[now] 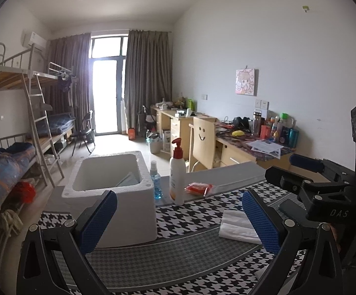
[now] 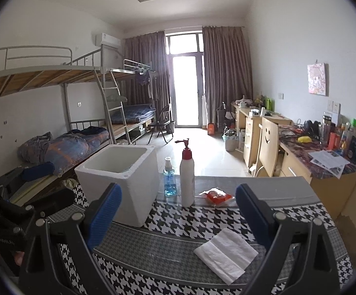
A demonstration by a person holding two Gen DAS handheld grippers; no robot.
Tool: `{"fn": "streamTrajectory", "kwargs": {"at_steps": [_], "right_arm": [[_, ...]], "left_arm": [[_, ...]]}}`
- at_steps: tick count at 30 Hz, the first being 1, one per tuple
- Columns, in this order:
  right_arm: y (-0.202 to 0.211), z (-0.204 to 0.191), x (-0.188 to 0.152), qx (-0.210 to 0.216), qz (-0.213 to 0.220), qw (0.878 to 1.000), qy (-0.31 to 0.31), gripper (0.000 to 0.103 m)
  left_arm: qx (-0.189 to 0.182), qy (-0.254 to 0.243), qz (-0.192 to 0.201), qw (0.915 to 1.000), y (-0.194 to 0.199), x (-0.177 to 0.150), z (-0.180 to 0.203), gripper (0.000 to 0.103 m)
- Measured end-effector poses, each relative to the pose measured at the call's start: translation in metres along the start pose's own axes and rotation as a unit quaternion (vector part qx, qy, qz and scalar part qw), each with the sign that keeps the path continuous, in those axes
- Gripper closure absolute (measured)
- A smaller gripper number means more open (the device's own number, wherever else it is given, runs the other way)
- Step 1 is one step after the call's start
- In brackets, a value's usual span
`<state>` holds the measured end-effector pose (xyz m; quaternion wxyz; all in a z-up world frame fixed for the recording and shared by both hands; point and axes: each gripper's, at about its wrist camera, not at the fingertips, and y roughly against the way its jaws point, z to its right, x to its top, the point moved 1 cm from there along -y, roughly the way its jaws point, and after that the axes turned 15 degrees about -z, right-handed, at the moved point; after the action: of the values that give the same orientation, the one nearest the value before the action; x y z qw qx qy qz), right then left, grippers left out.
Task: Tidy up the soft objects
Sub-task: 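Move both tools back over the table toward the white tissues and foam roll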
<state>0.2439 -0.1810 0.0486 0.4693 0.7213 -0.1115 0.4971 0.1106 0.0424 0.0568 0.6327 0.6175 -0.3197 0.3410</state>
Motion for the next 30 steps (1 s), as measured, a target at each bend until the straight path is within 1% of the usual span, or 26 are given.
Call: {"fn": "streamTrajectory", "kwargs": {"at_steps": [12,22,30], "right_arm": [[0.007,0.012,-0.012,-0.016,-0.002,1.0,-0.015,0.007],[0.013,0.019,-0.021,-0.041,-0.004,0.999,-0.022,0.007],[0.01,0.034,-0.031,-0.043,-0.014,0.998,-0.042,0.007]], "left_arm": [[-0.019,-0.013,-0.013,0.9997,-0.009,-0.003,0.015,0.001],[-0.033,-0.024,-0.019,0.999,-0.016,-0.01,0.027,0.001],[-0.042,-0.034,-0.023,0.9983,-0.02,-0.017,0.037,0.001]]}}
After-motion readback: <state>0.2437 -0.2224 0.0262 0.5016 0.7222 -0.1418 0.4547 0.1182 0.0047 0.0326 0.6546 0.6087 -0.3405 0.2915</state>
